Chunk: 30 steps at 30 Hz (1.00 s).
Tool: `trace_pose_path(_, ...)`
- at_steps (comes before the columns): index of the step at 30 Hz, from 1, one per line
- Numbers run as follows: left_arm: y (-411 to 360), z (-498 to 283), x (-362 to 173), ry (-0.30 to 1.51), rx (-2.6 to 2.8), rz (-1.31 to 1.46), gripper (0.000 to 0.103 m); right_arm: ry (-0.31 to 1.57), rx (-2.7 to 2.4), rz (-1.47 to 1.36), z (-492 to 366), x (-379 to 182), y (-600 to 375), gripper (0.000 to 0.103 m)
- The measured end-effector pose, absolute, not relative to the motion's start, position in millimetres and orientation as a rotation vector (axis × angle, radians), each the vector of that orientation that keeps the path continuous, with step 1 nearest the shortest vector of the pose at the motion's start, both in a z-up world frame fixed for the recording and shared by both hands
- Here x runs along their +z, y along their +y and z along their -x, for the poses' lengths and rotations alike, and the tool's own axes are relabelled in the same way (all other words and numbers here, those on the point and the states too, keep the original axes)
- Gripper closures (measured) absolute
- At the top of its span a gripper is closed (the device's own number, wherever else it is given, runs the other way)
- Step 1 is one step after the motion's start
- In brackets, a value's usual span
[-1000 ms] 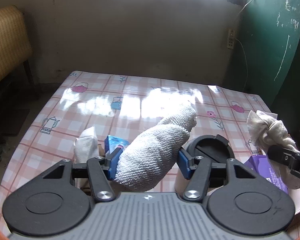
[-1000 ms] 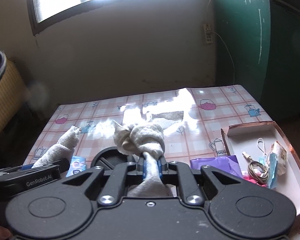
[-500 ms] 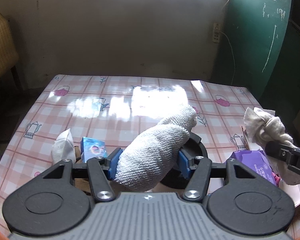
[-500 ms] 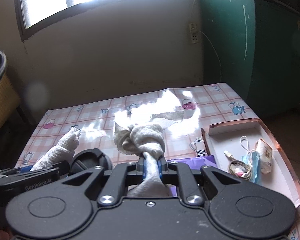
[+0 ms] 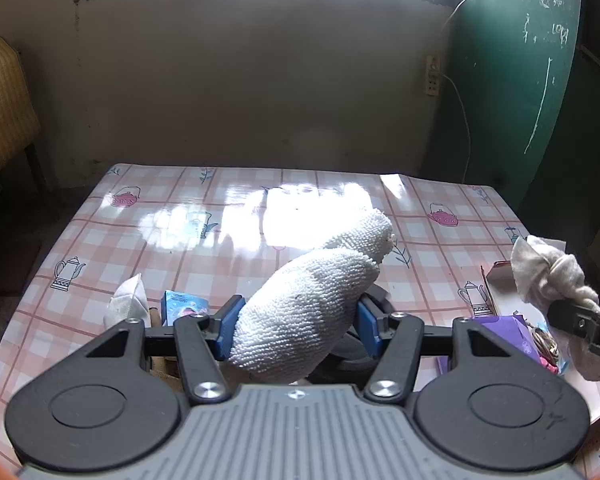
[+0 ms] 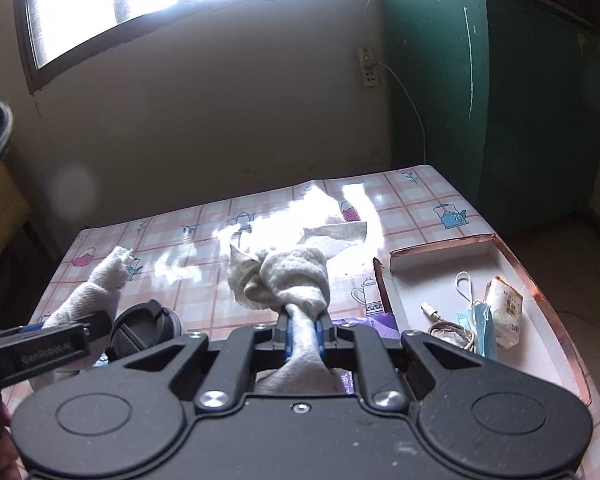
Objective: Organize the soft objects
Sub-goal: 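Carry the white towel and knotted cloth with both grippers toward the cardboard box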
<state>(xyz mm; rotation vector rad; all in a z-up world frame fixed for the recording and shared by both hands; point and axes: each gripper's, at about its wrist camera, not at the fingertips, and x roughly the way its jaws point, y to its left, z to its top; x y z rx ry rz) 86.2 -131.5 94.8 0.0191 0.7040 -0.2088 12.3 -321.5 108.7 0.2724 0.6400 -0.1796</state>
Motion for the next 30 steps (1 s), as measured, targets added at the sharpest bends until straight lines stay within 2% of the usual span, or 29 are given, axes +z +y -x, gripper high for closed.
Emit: trace_pose_path(30, -203, -66, 105, 0.681, -0.393, -0.077, 0.043, 0.630, -0.241, -0.286, 2, 111, -358, 0.089)
